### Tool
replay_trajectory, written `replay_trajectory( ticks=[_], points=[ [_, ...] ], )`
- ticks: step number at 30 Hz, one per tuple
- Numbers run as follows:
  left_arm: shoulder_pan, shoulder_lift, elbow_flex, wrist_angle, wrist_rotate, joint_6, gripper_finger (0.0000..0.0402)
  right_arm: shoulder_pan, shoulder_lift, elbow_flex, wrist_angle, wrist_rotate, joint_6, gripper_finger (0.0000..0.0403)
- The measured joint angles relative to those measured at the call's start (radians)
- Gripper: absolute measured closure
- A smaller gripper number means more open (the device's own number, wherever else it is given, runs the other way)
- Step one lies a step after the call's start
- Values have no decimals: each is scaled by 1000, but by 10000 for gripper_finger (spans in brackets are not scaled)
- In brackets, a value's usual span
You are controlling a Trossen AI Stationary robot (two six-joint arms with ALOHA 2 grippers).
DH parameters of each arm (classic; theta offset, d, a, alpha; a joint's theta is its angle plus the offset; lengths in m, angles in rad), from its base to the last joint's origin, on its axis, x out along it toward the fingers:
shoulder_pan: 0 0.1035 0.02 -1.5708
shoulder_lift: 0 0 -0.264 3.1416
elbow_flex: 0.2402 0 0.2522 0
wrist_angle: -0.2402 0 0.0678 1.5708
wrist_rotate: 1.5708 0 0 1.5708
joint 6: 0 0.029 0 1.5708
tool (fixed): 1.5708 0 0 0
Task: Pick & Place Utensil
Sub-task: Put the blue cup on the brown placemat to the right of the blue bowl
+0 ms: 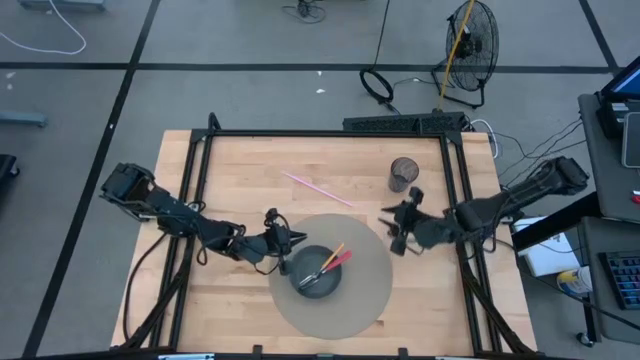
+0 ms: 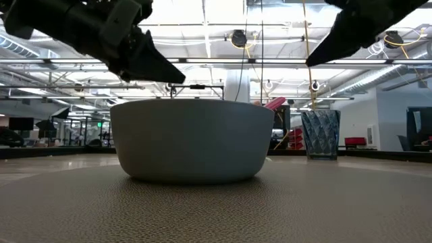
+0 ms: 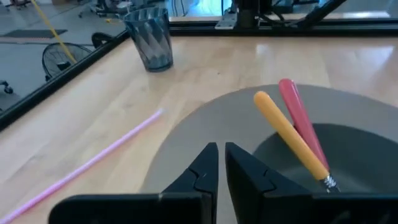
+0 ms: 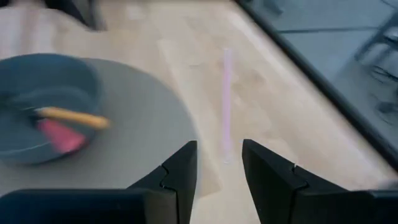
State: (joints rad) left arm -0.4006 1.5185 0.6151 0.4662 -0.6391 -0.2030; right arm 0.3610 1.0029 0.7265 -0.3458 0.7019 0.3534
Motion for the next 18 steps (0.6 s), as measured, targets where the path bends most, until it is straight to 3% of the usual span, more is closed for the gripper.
replay_trajectory(
  ticks=[8, 13, 18],
  points=[
    [-53, -103, 0, -241, -44, -67, 366, -290, -97, 3, -140, -175, -66, 277],
    [-95, -156, 0, -333, -72, -90, 366, -488, -70, 48, -267, -312, -108, 276],
    [-136, -205, 0, -354, -132, -61, 366, -617, -9, 112, -338, -421, -176, 272]
  ],
)
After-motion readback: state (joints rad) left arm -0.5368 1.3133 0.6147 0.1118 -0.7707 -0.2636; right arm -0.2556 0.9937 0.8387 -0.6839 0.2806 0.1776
